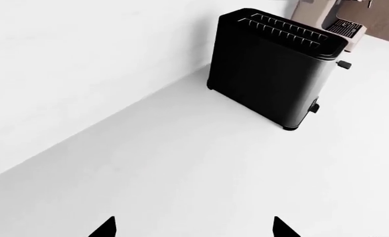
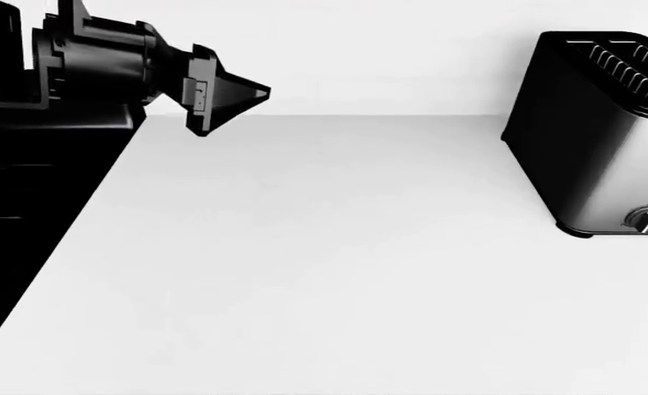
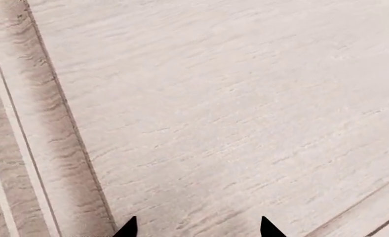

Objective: Pick the eggplant, corn from the counter and place them in the cabinet. Then close the cabinet.

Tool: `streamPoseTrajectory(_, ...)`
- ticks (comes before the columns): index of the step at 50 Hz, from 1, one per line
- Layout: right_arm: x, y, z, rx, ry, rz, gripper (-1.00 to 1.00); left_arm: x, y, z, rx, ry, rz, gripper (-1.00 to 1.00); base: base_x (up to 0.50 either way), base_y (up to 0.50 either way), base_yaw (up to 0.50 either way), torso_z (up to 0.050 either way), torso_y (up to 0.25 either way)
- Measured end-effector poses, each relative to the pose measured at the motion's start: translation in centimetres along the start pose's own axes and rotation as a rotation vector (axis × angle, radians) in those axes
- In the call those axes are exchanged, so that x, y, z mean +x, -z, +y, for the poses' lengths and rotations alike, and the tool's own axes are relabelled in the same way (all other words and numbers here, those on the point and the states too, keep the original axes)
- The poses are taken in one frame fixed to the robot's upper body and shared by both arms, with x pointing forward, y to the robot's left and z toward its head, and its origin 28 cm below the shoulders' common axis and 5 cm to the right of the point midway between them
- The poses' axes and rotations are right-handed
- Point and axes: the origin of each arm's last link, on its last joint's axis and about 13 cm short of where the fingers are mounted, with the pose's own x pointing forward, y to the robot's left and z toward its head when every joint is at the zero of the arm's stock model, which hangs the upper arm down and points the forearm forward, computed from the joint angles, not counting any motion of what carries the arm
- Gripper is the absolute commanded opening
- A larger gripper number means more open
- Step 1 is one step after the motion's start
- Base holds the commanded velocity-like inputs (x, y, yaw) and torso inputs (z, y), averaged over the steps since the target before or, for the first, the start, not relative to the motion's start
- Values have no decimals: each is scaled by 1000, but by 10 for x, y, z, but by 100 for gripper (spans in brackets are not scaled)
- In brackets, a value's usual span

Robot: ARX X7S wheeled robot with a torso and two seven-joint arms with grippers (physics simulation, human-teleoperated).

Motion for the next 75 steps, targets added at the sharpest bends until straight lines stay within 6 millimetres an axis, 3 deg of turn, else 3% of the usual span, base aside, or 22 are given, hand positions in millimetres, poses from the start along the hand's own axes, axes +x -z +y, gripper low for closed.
streamPoseTrajectory(13,-6,-21,-2,-113,48,-29,100,0,1,2,6,-19,-4,100,3,2,1,0,-114)
streamPoseTrajectory(24,-10,-51,6,-372,126,-14,100,0,2,2,18,-25,-6,100,4,4,5,0,-173)
streamPoseTrajectory(30,4,-46,14,-384,86,16,100,0,3,2,17,-25,-6,100,5,5,5,0,-35)
streamPoseTrajectory(46,8,-48,22,-446,95,15,100,0,3,2,17,-18,-14,100,7,5,7,0,-2)
streamPoseTrajectory(55,12,-9,9,-162,-52,130,100,-1,3,2,10,-10,-17,100,3,0,-1,0,246)
streamPoseTrajectory(64,-8,37,4,78,-151,300,100,-3,1,2,10,-8,-26,100,0,0,0,0,250)
streamPoseTrajectory(75,-45,46,11,188,-188,408,100,-5,-5,3,11,-21,-45,100,0,0,0,0,250)
